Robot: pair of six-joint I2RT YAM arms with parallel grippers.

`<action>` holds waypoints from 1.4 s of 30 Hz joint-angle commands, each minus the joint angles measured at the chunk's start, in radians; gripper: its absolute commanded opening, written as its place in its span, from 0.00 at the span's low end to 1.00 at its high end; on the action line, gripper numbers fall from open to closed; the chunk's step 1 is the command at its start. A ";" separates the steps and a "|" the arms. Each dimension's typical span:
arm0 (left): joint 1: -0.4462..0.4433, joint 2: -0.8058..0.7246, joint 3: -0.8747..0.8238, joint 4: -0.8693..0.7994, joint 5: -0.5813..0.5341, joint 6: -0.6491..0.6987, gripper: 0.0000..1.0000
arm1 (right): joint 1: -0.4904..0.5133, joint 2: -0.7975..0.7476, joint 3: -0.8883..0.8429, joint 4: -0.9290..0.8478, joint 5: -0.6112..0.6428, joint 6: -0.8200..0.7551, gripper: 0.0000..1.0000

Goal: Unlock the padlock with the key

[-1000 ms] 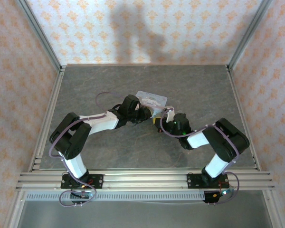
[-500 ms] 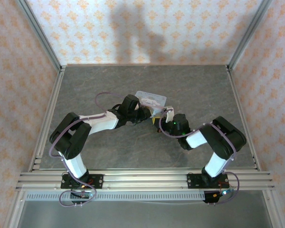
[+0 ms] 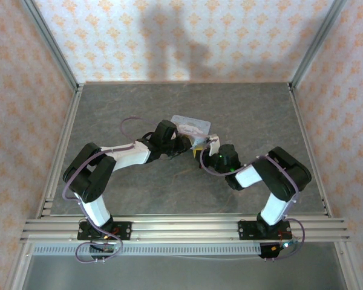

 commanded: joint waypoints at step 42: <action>-0.023 -0.039 0.047 -0.002 0.040 -0.012 0.22 | 0.023 0.062 0.095 0.166 0.042 -0.064 0.00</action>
